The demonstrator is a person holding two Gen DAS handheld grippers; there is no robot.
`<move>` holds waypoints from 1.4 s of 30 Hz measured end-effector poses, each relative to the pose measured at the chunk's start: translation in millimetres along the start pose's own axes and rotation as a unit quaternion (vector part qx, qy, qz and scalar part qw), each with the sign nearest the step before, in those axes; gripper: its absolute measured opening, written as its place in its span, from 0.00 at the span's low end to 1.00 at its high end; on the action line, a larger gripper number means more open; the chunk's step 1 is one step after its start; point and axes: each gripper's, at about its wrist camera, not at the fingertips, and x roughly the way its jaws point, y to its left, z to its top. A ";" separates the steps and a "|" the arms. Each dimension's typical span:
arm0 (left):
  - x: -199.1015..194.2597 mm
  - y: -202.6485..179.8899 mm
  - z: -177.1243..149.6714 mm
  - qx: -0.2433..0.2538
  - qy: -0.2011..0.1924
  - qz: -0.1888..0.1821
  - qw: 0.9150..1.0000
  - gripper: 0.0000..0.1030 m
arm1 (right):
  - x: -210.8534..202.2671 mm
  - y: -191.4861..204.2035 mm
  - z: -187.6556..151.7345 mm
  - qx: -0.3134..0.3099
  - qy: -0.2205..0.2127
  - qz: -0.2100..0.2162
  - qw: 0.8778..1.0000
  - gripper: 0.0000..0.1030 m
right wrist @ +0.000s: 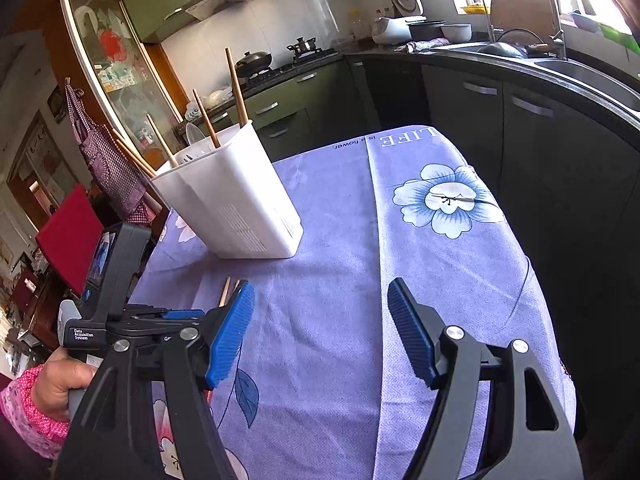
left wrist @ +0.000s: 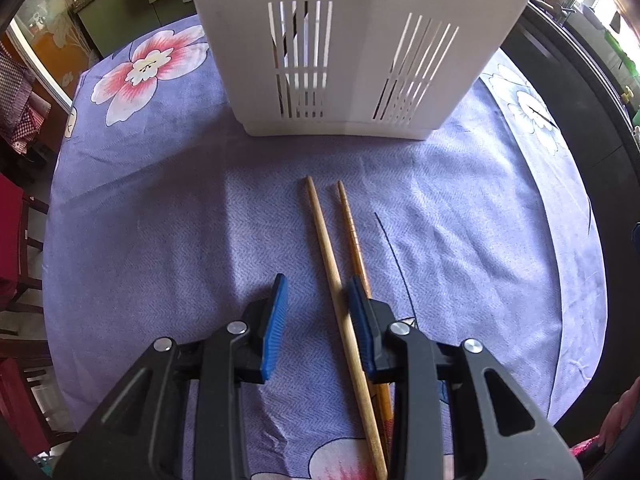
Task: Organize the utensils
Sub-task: 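Move both open grippers down to the last two chopsticks on the table, then close both grippers on the last chopsticks and lift them upright toward the holder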
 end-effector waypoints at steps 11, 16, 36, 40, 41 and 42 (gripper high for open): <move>-1.6 25.0 4.9 0.003 0.007 -0.001 1.000 0.11 | 4.3 2.6 -1.5 0.003 0.010 0.002 1.000 0.68; -3.5 40.2 0.0 0.014 0.010 0.001 1.000 0.09 | 18.6 20.0 -0.9 -0.022 0.032 0.001 0.999 0.68; -69.6 93.2 -24.2 -0.025 -0.070 -0.031 0.997 0.06 | 140.0 132.2 -22.3 -0.188 0.158 -0.038 0.969 0.67; -81.5 91.9 -25.7 -0.020 -0.081 -0.036 0.996 0.06 | 159.8 141.0 -25.4 -0.192 0.170 -0.055 0.965 0.64; -83.5 91.1 -26.3 -0.018 -0.083 -0.037 0.996 0.06 | 162.9 142.7 -26.5 -0.193 0.171 -0.058 0.964 0.64; -84.7 90.5 -26.3 -0.016 -0.084 -0.039 0.996 0.06 | 166.3 144.1 -27.8 -0.194 0.174 -0.062 0.964 0.63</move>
